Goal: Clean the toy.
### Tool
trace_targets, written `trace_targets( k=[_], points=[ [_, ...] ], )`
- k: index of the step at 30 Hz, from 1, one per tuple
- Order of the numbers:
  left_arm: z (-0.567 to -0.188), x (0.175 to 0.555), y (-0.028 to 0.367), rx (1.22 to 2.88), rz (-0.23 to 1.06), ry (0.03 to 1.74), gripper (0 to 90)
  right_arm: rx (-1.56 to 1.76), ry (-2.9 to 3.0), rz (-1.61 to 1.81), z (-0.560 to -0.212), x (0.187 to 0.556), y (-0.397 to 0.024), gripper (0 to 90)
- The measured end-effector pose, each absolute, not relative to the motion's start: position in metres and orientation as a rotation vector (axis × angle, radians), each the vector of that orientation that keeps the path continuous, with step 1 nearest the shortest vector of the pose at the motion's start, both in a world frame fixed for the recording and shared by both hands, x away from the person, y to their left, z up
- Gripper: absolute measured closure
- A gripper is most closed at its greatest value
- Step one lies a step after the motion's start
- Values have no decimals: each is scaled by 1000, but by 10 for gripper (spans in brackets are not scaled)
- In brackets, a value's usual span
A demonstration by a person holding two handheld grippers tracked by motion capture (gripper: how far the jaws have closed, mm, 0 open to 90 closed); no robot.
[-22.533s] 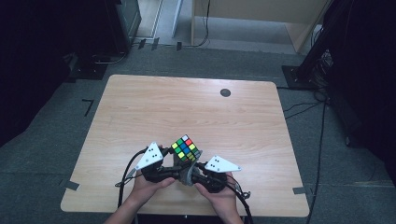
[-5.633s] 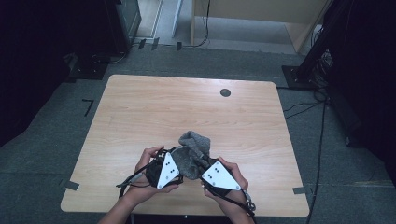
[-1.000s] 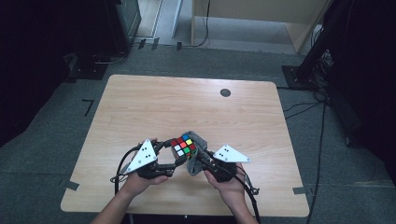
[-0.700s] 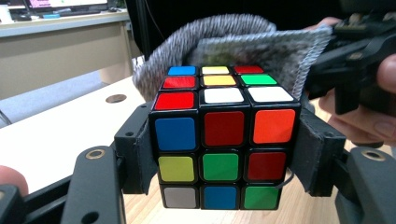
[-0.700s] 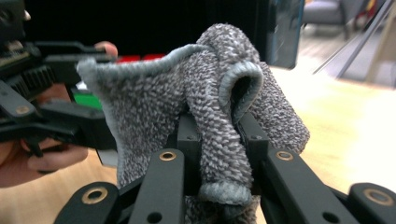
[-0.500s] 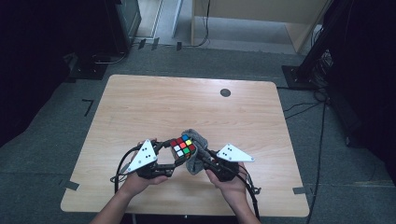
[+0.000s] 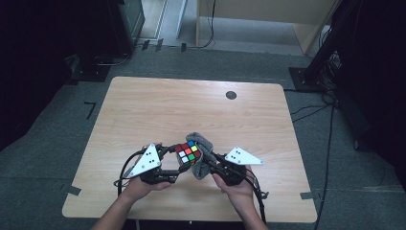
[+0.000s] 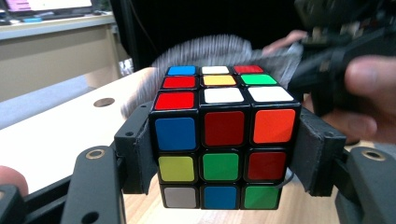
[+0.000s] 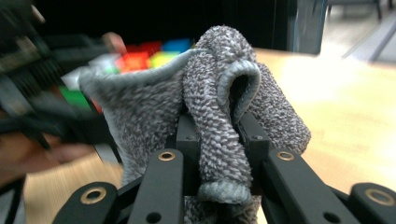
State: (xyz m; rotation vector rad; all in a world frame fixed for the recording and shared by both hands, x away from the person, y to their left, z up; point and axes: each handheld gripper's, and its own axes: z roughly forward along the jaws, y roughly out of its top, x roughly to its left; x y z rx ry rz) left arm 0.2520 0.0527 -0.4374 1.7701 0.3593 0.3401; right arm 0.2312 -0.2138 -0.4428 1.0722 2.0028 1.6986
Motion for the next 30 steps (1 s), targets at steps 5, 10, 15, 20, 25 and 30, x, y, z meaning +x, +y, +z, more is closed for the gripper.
trace_targets(
  k=[5,10,15,20,25,30],
  points=[
    [-438,252,50,1799,344,354,342,1050,1953,1739,-438,228,-217,760],
    [-436,252,53,1779,332,354,342,1097,2036,1721,-450,235,-214,759],
    [-441,252,48,1812,313,335,342,1050,1950,1765,-436,230,-220,759],
    [-439,253,50,1800,316,355,342,1085,1996,1759,-446,233,-218,761],
    [-437,259,57,1735,330,456,342,1091,2036,1678,-452,238,-218,740],
    [-439,266,63,1701,339,557,342,1131,1969,1583,-456,245,-228,545]
  ],
)
